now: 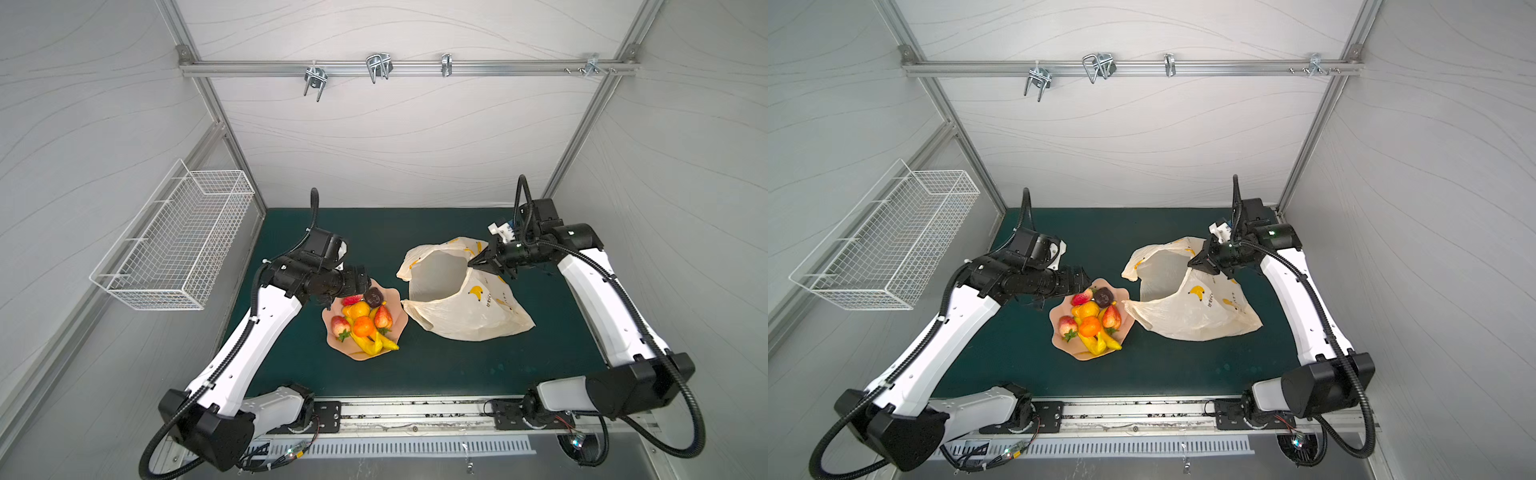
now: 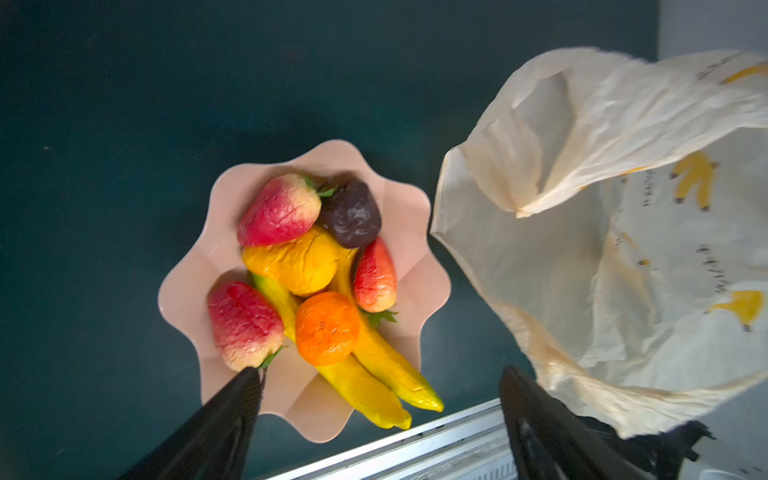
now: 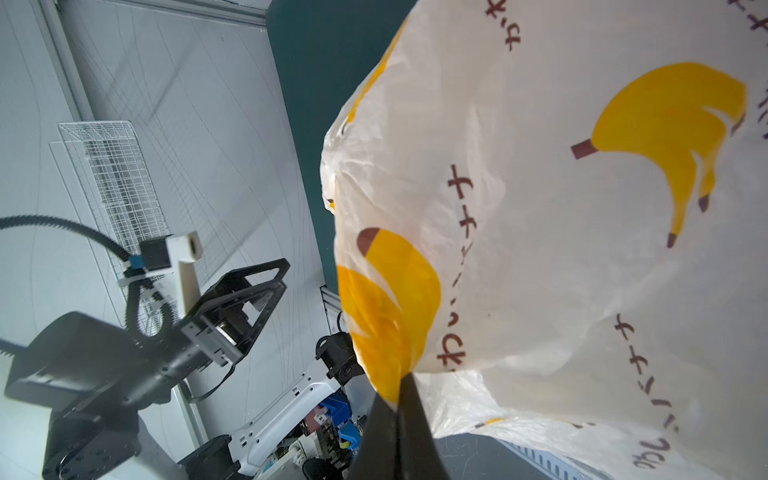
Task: Place the fruits into the plastic bag
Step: 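Lower the left gripper into the bowl and grasp the orange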
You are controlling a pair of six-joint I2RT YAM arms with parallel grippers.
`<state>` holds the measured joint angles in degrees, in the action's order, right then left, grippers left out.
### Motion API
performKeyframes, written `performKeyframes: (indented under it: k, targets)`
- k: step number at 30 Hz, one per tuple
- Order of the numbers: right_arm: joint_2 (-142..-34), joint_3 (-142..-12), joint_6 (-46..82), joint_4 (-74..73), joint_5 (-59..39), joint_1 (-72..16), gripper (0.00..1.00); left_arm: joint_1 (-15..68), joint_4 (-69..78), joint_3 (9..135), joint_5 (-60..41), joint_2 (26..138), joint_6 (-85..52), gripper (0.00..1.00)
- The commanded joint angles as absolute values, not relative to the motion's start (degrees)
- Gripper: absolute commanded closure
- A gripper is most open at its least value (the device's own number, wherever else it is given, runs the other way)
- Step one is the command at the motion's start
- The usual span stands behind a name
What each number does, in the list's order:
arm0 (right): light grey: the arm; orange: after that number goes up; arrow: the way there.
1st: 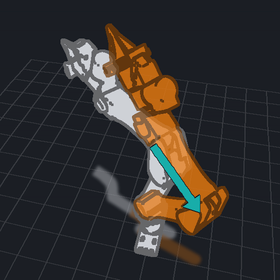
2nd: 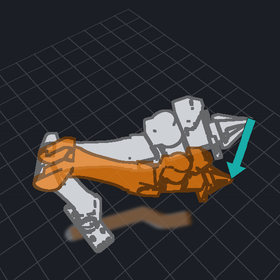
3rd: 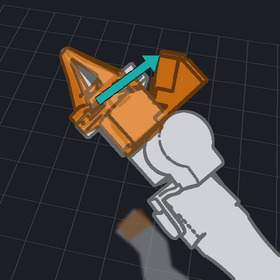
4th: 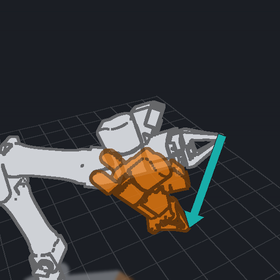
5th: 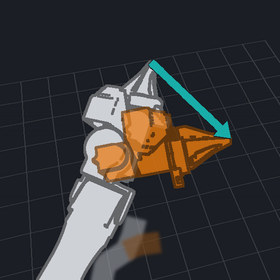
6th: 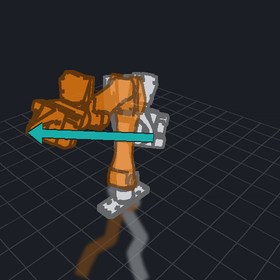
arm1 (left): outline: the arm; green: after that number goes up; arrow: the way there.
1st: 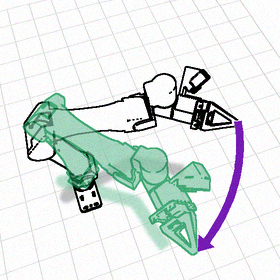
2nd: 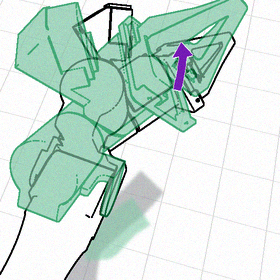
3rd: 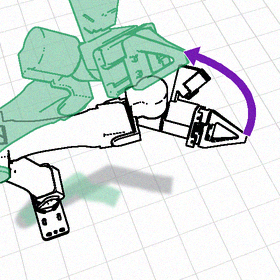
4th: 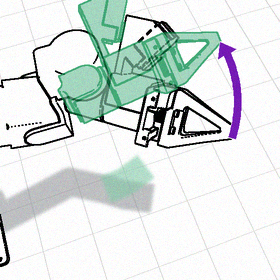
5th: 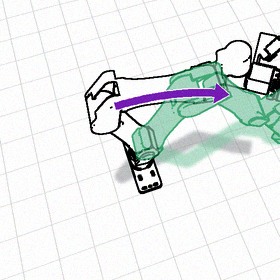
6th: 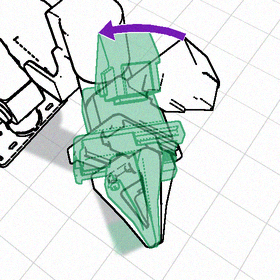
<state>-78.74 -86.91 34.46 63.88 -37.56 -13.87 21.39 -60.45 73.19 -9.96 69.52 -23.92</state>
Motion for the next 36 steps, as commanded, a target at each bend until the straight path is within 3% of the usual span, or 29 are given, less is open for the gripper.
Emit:
performKeyframes:
  k: [1,9,20,36]
  targets:
    - [-77.03,-86.64,33.33,66.34,-38.85,-14.11,1.00,21.09,-65.06,75.02,-10.64,72.02,-16.05,0.11]
    - [-76.54,-86.02,33.26,66.15,-38.76,-14.06,1.00,21.94,-69.15,70.39,-17.50,73.91,-12.13,0.16]
    - [-76.78,-84.35,33.48,64.86,-38.90,-14.13,1.00,27.71,-65.91,64.50,-13.58,78.31,-16.22,0.17]
    - [-76.90,-83.26,33.40,63.84,-39.38,-14.11,1.00,27.95,-58.20,62.45,-9.47,85.32,-21.51,0.23]
